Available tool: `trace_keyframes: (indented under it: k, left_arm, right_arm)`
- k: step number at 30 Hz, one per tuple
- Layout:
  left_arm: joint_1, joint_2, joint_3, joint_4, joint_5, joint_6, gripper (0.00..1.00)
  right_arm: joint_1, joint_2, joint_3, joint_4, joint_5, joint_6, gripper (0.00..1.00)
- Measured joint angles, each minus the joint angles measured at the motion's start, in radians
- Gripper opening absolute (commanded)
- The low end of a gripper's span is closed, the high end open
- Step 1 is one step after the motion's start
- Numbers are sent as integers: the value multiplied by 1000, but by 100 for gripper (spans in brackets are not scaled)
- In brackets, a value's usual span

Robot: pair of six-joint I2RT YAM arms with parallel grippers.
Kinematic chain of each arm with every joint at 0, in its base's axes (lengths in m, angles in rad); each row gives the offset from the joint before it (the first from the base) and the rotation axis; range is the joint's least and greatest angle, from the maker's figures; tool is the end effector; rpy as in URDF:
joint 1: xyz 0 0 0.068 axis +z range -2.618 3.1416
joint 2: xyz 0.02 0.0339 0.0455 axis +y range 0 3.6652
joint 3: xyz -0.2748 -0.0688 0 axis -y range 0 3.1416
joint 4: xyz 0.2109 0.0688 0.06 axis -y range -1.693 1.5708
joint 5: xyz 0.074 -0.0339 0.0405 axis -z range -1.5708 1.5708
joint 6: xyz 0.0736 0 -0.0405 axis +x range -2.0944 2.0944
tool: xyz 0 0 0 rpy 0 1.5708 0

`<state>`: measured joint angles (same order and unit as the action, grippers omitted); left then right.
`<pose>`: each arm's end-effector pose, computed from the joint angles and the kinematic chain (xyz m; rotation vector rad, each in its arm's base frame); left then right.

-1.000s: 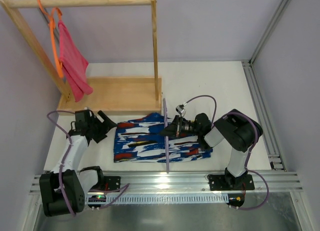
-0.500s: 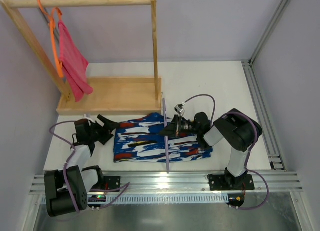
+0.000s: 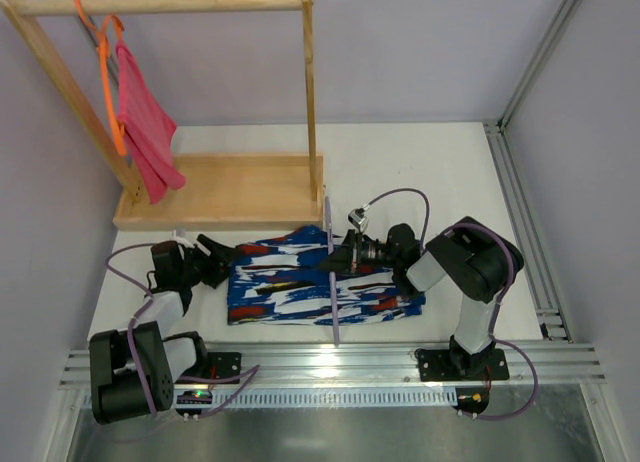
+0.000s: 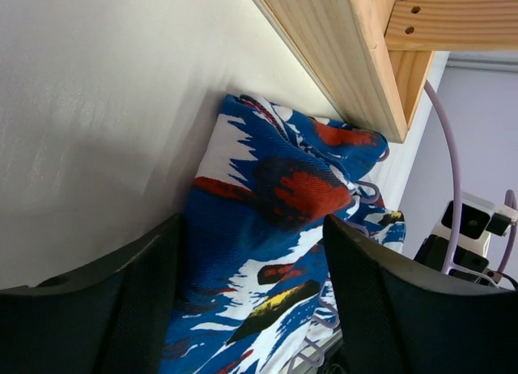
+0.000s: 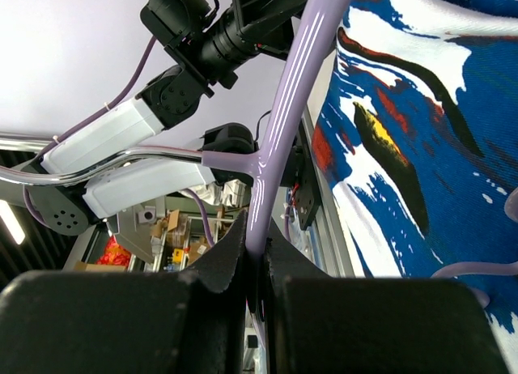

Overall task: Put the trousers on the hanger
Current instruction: Place trousers on hanger

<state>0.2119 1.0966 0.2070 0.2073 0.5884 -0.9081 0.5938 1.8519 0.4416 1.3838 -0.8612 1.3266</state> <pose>0.1835 -0.0023 0.1467 -0.9394 2.1220 -1.0271 0.2266 0.2203 0.1757 -0.1131 2.0828 2.0206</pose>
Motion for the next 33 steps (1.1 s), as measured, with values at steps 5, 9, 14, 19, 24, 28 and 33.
trace_keyframes:
  k: [5,9,14,19,24,28,33]
  left_arm:
    - [0,-12,-4,5,7,-2,47]
    - [0,-21,-8,3,7,-2,21]
    - [-2,-55,5,-48,-4,7,0]
    - [-72,-146,82,-166,-50,8,0]
    - [-319,-240,220,-257,-161,44,0]
    - [-549,-218,274,-270,-291,59,0]
    - [-822,-56,302,-235,-442,35,0]
  right_arm:
    - [0,9,4,6,-7,0,4]
    - [0,14,4,13,-10,0,4]
    - [0,14,4,14,-10,-1,4]
    - [0,16,4,16,-10,-2,4]
    - [0,33,15,26,-21,-2,4]
    - [0,34,15,27,-26,-3,4]
    - [0,34,11,30,-25,-6,4]
